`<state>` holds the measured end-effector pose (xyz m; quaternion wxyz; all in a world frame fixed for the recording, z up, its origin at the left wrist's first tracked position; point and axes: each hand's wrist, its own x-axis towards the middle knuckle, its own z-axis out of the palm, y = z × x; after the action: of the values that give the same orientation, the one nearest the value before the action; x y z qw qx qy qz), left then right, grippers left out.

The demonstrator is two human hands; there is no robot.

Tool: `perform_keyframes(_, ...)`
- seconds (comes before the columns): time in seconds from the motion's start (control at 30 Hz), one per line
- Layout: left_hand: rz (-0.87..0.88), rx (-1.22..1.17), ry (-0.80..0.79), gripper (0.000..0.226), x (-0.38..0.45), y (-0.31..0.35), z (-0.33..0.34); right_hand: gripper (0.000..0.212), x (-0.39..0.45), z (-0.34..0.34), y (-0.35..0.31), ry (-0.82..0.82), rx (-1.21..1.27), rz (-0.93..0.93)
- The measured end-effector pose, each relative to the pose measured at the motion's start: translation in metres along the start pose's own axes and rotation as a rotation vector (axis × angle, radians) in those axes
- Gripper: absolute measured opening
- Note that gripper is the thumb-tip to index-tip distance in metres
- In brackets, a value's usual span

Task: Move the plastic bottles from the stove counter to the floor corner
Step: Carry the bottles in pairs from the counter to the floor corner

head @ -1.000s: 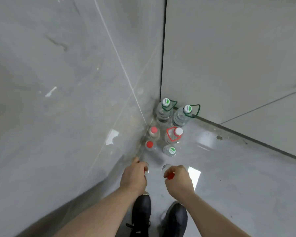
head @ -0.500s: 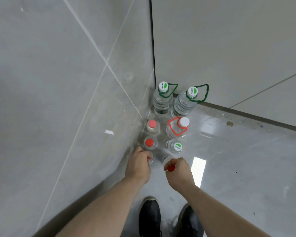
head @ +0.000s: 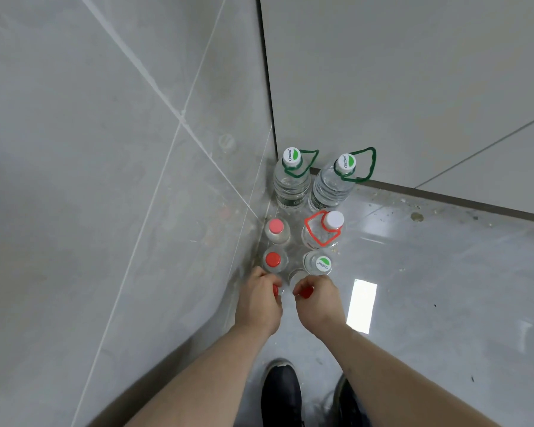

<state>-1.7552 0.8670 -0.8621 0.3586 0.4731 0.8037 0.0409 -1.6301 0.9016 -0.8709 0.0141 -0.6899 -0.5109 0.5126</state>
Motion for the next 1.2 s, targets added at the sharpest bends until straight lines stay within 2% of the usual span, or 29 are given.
perform_keyframes(0.13,-0.015,-0.002,-0.032,0.034,-0.004,0.001,-0.001,0.034,-0.01,0.0,0.002,-0.003,0.021,-0.007)
perform_keyframes(0.33,-0.049,0.009,-0.137,0.055,-0.018,0.009,-0.018,0.045,-0.028,-0.013,-0.004,-0.019,0.102,0.003)
perform_keyframes(0.47,-0.077,0.029,-0.141,0.051,-0.048,0.022,-0.05,0.048,-0.067,-0.046,-0.021,-0.071,0.064,0.031)
perform_keyframes(0.7,-0.069,0.073,-0.124,0.051,-0.149,0.089,-0.139,0.055,-0.187,-0.151,-0.064,-0.074,-0.034,0.04)
perform_keyframes(0.83,-0.001,0.091,-0.188,0.048,-0.231,0.159,-0.213,0.048,-0.278,-0.235,-0.107,-0.073,0.016,-0.001)
perform_keyframes(0.93,0.067,0.099,-0.178,0.046,-0.29,0.213,-0.269,0.044,-0.348,-0.292,-0.134,-0.086,0.047,0.002)
perform_keyframes(1.13,0.247,0.063,-0.073,0.046,-0.363,0.289,-0.337,0.048,-0.451,-0.382,-0.166,0.092,0.121,-0.072)
perform_keyframes(1.2,0.327,0.111,-0.092,0.046,-0.374,0.306,-0.348,0.05,-0.48,-0.399,-0.169,0.159,0.134,-0.07)
